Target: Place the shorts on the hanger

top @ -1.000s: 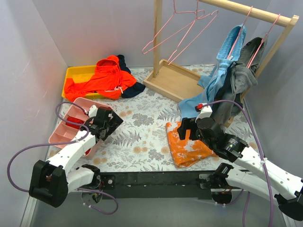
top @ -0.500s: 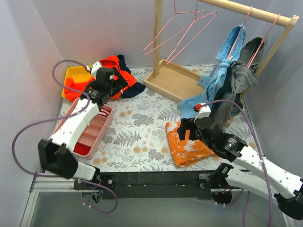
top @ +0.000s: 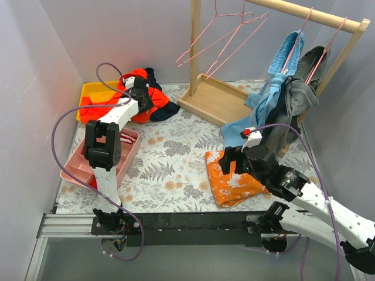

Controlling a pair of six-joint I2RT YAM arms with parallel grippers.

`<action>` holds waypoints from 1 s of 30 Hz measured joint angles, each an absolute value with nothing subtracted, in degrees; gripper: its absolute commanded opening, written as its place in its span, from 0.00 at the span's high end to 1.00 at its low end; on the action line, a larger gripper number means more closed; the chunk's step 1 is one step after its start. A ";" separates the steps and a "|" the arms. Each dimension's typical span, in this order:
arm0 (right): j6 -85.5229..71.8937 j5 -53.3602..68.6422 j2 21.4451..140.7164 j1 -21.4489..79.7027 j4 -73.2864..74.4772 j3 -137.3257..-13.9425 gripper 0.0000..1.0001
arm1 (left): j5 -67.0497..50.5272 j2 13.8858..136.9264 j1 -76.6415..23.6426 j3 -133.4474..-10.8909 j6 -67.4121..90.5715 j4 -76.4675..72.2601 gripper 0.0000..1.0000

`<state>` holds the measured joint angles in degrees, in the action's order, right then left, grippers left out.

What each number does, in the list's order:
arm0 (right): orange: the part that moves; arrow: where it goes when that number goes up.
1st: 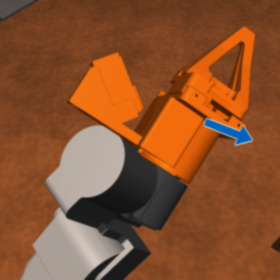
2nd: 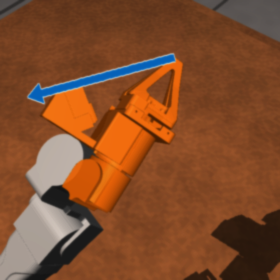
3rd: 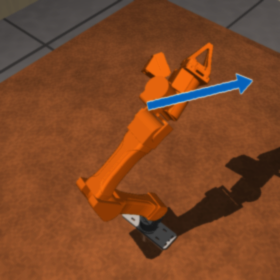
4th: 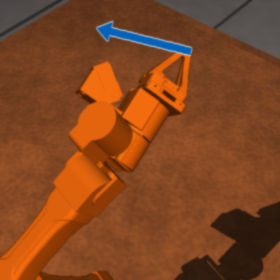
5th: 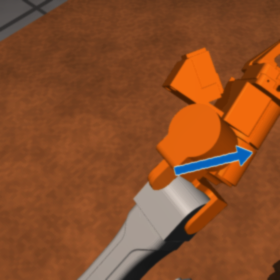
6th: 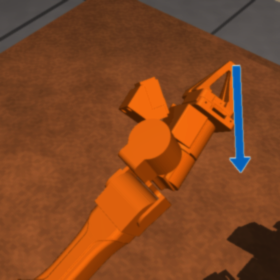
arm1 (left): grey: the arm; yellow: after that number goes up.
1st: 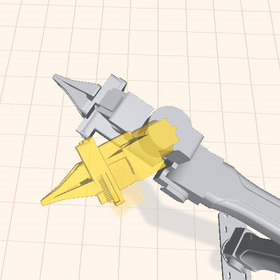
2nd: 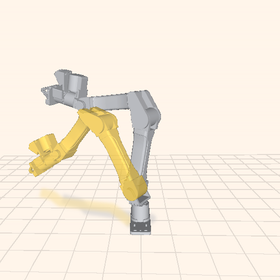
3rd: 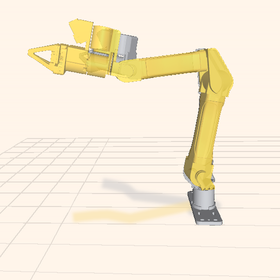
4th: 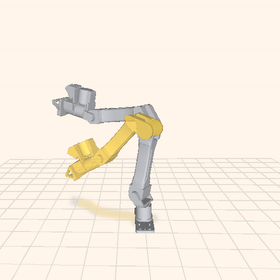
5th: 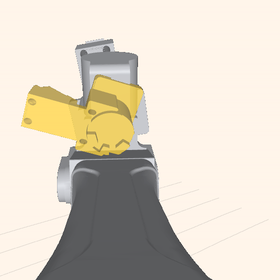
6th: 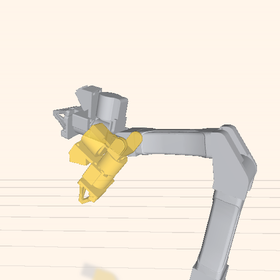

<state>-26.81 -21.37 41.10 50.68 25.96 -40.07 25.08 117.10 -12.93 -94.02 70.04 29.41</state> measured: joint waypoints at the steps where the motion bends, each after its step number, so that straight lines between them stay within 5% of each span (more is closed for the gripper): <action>1: -26.81 -21.12 41.06 50.68 25.96 -40.07 0.02 | 25.08 117.71 -12.78 -94.32 69.73 29.17 0.35; 25: -27.00 -20.40 40.91 50.68 25.63 -39.53 0.02 | 21.08 115.00 -12.34 -94.32 68.34 22.76 0.42; 30: -27.03 -20.43 40.71 50.68 26.11 -39.53 0.02 | 22.33 119.09 -12.34 -98.65 68.12 22.50 0.50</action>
